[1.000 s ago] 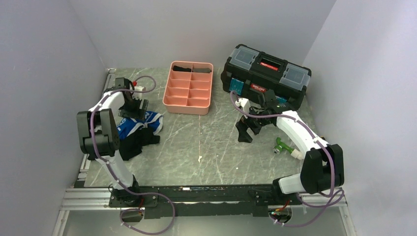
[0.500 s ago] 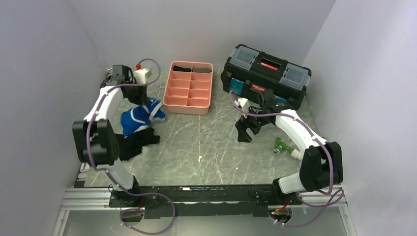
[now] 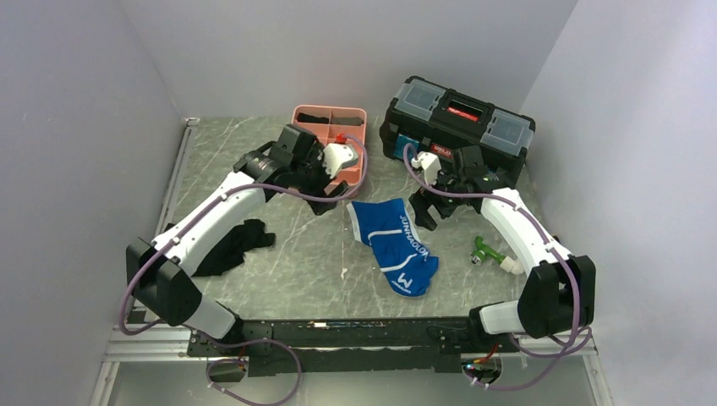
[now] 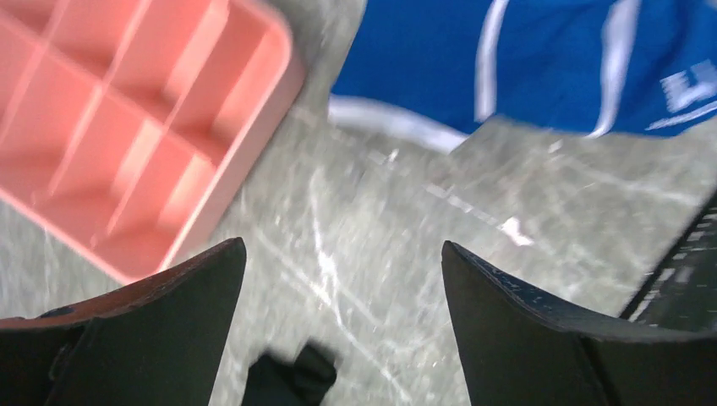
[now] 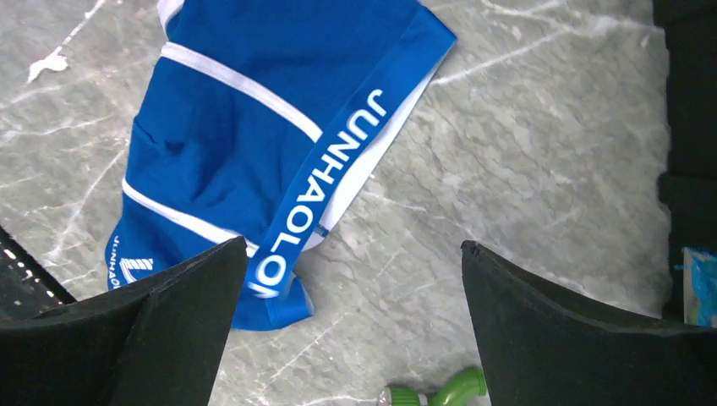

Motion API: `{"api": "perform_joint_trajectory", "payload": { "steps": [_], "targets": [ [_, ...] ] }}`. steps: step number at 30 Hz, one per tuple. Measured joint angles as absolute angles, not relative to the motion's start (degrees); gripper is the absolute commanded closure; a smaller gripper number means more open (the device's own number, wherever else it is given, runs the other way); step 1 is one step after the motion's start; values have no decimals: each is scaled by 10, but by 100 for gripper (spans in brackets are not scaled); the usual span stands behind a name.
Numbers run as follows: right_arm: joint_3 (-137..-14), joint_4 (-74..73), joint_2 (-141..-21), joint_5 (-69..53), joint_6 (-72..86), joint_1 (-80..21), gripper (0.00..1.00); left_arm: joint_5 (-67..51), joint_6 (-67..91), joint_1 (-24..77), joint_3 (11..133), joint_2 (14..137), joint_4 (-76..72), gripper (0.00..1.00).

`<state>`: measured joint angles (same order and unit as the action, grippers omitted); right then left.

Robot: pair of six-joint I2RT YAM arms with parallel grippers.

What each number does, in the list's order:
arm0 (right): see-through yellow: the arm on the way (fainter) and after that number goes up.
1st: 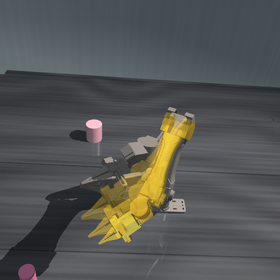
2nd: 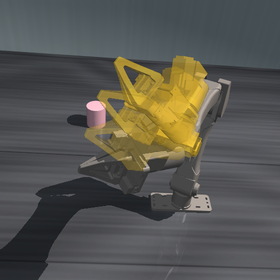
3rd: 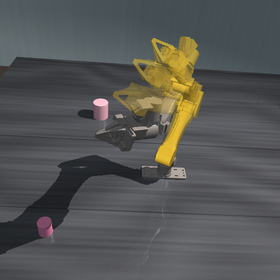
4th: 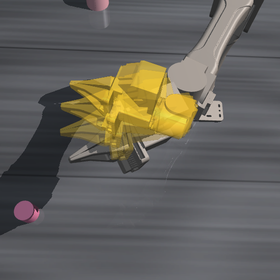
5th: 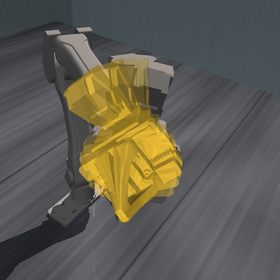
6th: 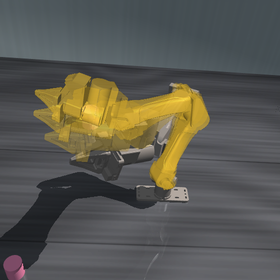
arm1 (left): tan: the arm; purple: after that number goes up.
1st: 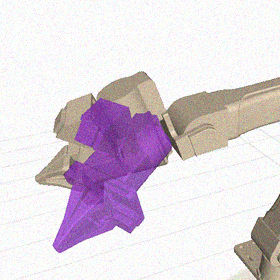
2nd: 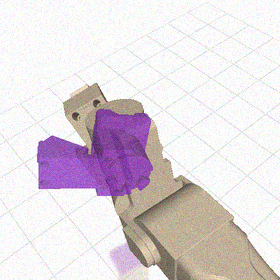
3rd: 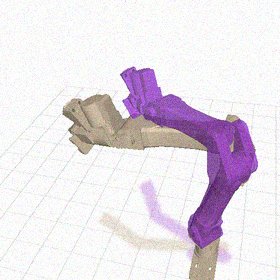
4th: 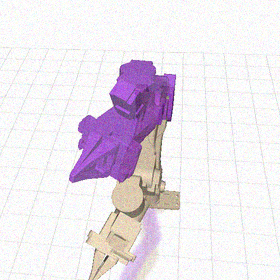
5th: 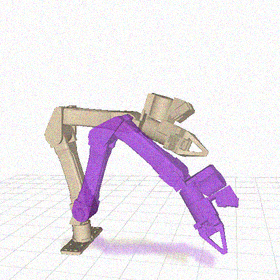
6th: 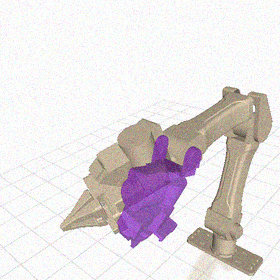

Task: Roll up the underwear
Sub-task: Place the underwear at the center of the board, then move the storage box to the corner of the board.

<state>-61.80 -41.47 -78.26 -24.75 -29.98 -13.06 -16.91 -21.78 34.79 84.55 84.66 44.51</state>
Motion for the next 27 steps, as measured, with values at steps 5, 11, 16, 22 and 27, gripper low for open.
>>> {"api": "perform_joint_trajectory", "payload": {
  "steps": [5,11,16,22,27],
  "targets": [
    [-593,-405,-776,-239,-298,-116,0,-86,-220,297,752,854,434,9],
    [-583,-428,-777,-265,-318,-116,0,-35,-235,192,661,854,437,9],
    [-581,-437,-782,-288,-327,-116,0,1,-251,79,608,853,439,9],
    [-581,-443,-816,-306,-330,-116,0,36,-275,53,562,887,447,38],
    [-581,-445,-817,-307,-330,-116,0,43,-286,4,581,973,449,98]
  ]
}}
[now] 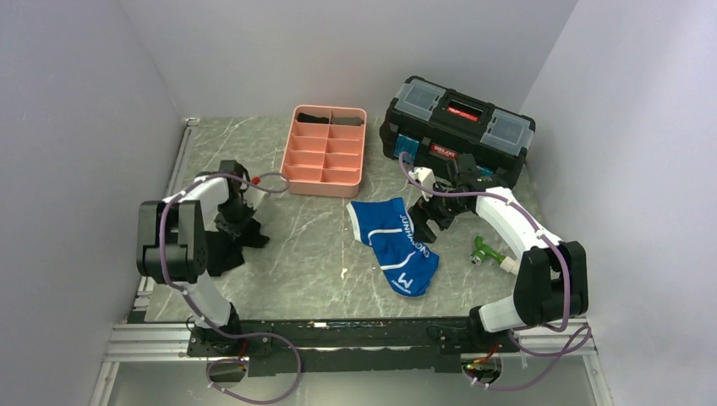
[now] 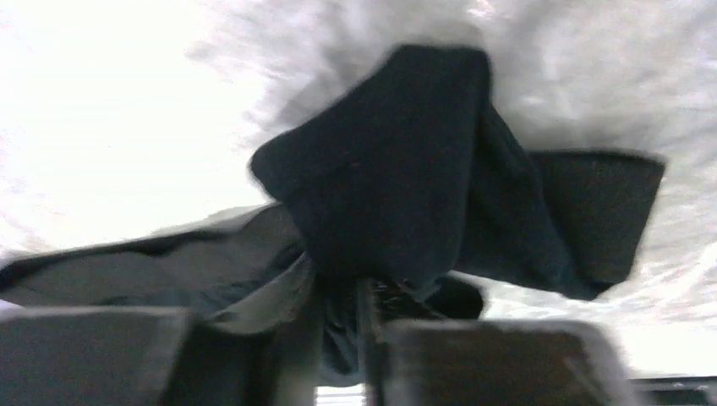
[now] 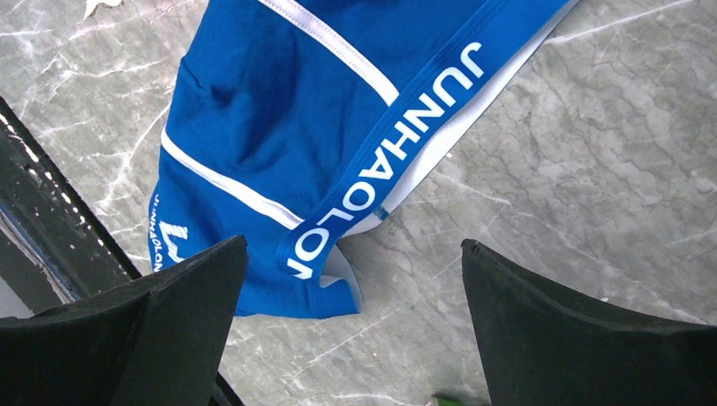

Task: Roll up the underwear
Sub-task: Move the storage box to the corner of the board.

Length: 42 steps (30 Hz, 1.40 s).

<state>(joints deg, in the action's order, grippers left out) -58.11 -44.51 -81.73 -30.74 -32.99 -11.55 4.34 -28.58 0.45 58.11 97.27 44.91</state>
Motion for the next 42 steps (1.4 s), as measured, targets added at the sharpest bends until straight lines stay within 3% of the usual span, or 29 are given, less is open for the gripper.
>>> {"api": "perform_joint_trajectory", "payload": {
  "steps": [6,8,9,11,13,15,21,28,32,42],
  "targets": [
    [-581,-447,-817,-307,-330,-116,0,43,-256,-70,731,1058,449,100],
    [-581,-448,-817,-306,-330,-116,0,42,-233,-93,801,1087,449,93],
    [-581,-449,-817,-306,-330,-116,0,39,-221,-102,839,1102,449,82],
    [-581,-450,-817,-306,-330,-116,0,34,-198,-118,915,1128,450,46],
    [-581,-450,-818,-306,-330,-116,0,27,-173,-129,984,1152,456,20],
    [-581,-450,-818,-306,-330,-117,0,11,-152,-132,1025,1162,456,3],
    [-581,-450,-819,-306,-330,-119,0,-84,-128,-105,975,1139,456,1],
    [-581,-450,-820,-305,-330,-119,0,-127,-154,39,865,1093,455,2],
    [-581,-450,-820,-305,-329,-119,0,-143,-156,95,874,1099,457,2],
    [-581,-448,-821,-303,-324,-119,0,-162,-114,119,1019,1219,440,2]
  ]
}}
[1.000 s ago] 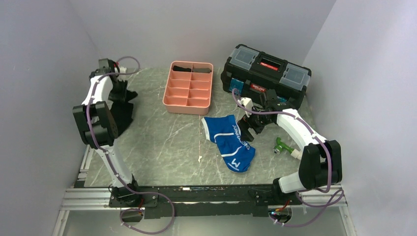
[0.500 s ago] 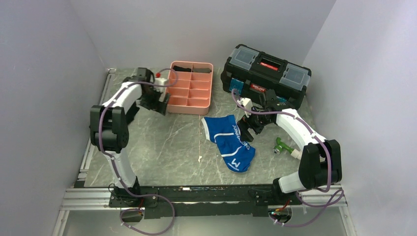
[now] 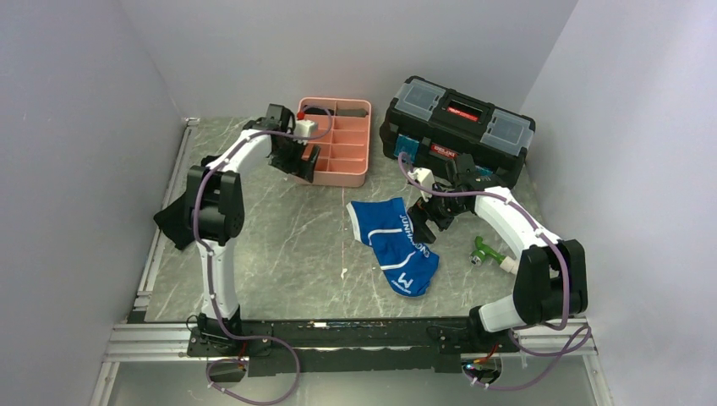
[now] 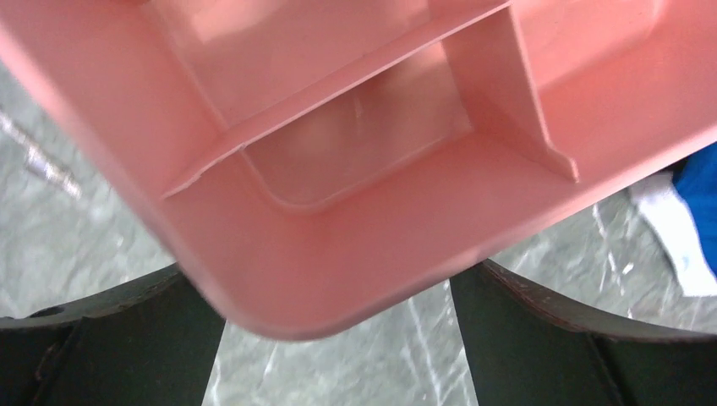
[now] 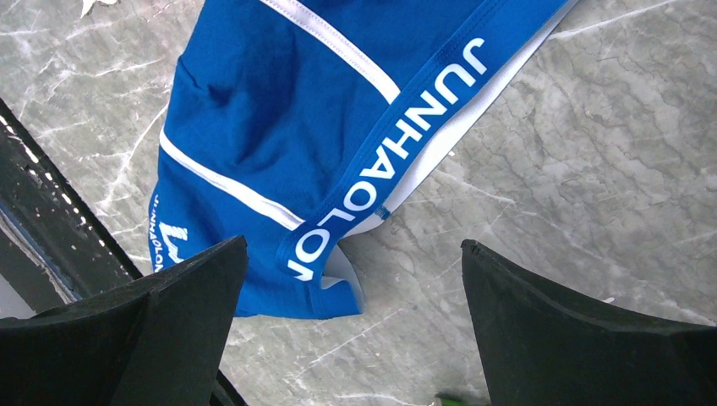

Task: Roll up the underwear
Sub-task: Move the storage box to the corner of the board.

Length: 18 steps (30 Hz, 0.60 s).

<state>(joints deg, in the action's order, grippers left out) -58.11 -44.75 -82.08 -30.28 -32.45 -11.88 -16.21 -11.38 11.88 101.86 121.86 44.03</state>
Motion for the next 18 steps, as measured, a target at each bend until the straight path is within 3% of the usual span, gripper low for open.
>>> {"api": "perform_joint_trajectory", "payload": {
  "steps": [18],
  "targets": [
    [-581,-454,-828,-288,-330,-121,1,-74,-19,181,1045,1240,402,1]
  ]
}}
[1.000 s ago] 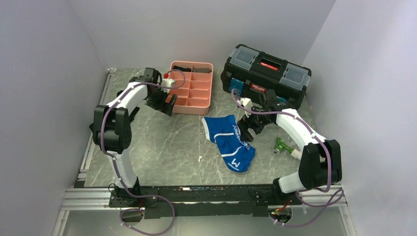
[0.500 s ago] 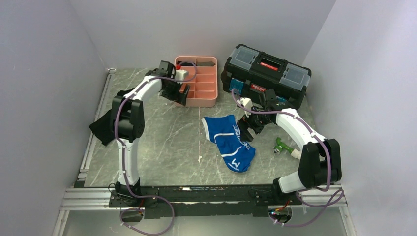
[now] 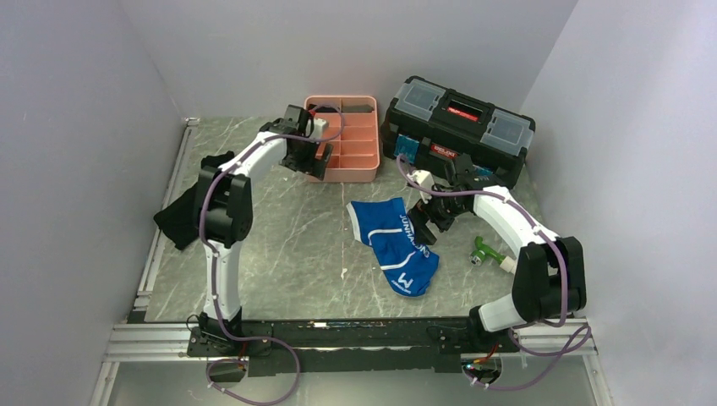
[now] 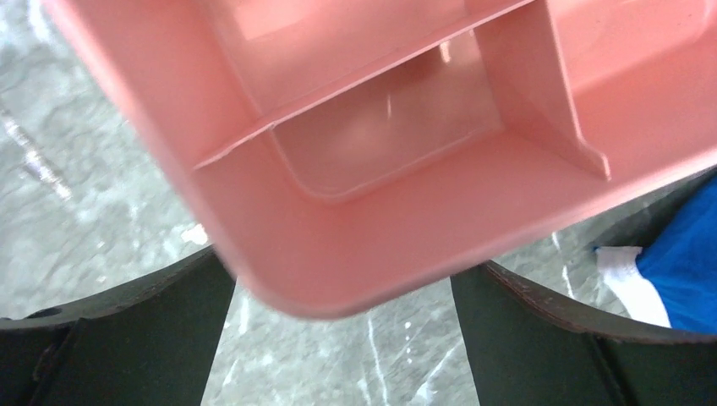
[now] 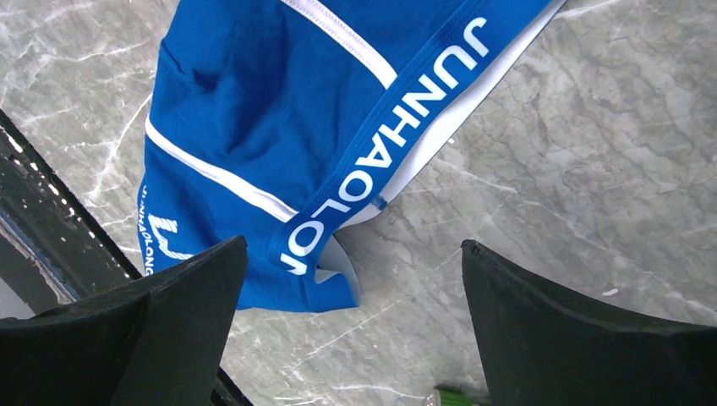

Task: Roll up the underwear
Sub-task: Move the storage box to the corner of the board, then flatten out the underwear at the center of the board.

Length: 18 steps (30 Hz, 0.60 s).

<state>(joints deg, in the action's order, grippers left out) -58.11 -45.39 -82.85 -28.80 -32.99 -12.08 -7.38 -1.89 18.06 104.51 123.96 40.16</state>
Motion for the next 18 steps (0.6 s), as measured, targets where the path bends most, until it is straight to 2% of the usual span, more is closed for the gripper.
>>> {"api": "perform_joint_trajectory", "payload": {
  "steps": [9,18],
  "targets": [
    [-581,-464,-862,-275,-331,-140,5,-36,-73,162,912,1061,380,0],
    [-641,-377,-952,-230,-271,-151,16,-48,-131,155,775,898,361,1]
  ]
}}
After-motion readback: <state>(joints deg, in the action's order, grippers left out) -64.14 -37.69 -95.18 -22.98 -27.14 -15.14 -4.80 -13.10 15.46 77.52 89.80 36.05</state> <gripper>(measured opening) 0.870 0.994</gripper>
